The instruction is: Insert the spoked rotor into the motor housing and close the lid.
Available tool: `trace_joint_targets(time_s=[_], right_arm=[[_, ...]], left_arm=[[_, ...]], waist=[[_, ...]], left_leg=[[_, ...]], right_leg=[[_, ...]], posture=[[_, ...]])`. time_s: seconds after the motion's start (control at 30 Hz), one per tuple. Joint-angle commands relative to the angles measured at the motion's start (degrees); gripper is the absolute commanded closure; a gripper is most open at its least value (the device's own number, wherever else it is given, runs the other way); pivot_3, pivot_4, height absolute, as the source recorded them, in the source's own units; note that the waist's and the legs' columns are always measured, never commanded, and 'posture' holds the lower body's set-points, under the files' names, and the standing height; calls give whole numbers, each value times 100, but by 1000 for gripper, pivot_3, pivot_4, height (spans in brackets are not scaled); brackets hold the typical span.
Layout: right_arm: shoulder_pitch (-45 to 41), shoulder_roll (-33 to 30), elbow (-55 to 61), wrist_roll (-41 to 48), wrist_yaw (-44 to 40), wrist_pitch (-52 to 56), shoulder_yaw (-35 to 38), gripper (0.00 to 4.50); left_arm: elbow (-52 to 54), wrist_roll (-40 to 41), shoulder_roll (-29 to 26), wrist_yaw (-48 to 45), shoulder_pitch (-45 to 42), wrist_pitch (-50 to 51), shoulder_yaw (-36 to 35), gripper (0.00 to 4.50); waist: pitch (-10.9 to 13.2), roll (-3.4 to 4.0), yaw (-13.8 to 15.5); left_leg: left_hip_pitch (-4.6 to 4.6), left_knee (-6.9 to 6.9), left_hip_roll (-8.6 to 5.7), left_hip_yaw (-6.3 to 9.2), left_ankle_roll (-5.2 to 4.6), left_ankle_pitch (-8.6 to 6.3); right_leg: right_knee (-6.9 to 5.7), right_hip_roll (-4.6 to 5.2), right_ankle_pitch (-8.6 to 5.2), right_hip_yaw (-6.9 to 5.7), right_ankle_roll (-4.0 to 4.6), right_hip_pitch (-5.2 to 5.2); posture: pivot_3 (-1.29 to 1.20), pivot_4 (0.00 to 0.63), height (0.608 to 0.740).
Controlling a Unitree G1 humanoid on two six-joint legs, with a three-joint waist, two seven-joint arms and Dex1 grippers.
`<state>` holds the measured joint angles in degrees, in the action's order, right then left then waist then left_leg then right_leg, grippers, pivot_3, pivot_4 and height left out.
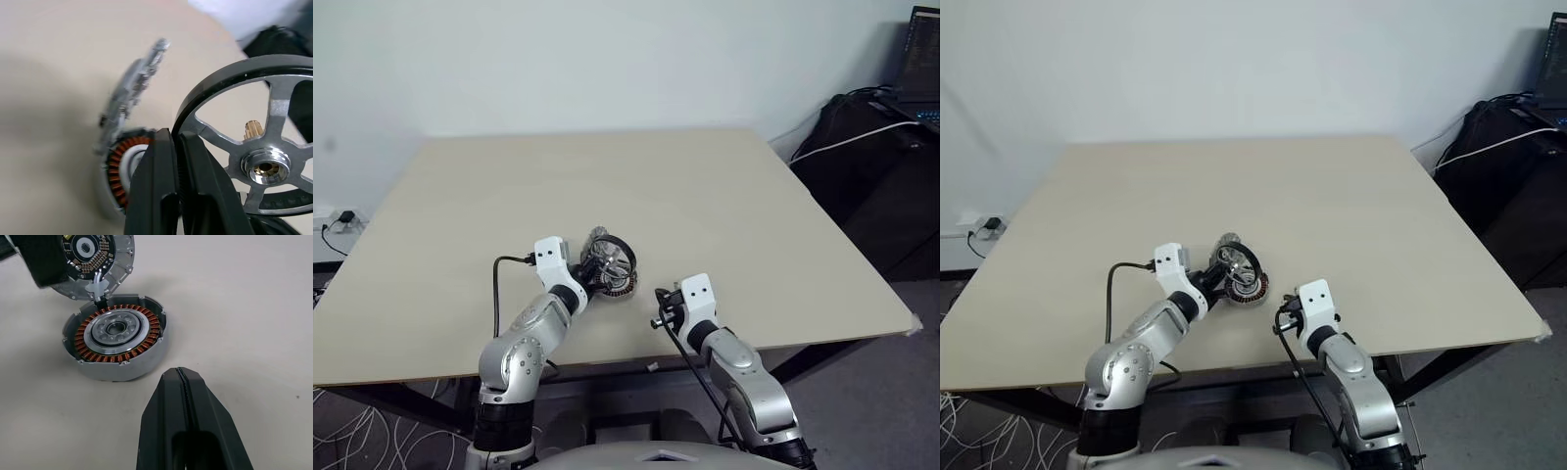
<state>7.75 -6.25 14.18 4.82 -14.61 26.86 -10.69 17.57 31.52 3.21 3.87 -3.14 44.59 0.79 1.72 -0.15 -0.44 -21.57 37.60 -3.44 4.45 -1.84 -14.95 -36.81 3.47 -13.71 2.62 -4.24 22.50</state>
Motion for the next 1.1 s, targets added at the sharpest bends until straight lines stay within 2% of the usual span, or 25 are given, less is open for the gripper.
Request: trace_joint_targets(time_s=[0.03,0.53,1.1], right_arm=[[-44,37,142,37,41,-61,26,4500],[-41,74,119,53,58,-80,38,4500],[-62,75,104,46,79,-91,29,4500]], left_arm=[[28,-41,284,163,-148,101,96,4462],[-104,7,411,646,-68,242,-57,4462],[-977,-30,402,361,-314,-256,-29,4462]], waist=[[0,-1,1],[0,-1,1],[0,-1,2]], left_leg=[[0,0,0,0,0,0],[0,1,0,0,3,-1],[0,1,0,0,2,-1]], right_leg=[[0,0,0,0,0,0],[0,2,-4,0,-7,0],[1,1,-3,-1,-6,0]], posture=[[0,0,740],[0,0,740],[0,0,740]])
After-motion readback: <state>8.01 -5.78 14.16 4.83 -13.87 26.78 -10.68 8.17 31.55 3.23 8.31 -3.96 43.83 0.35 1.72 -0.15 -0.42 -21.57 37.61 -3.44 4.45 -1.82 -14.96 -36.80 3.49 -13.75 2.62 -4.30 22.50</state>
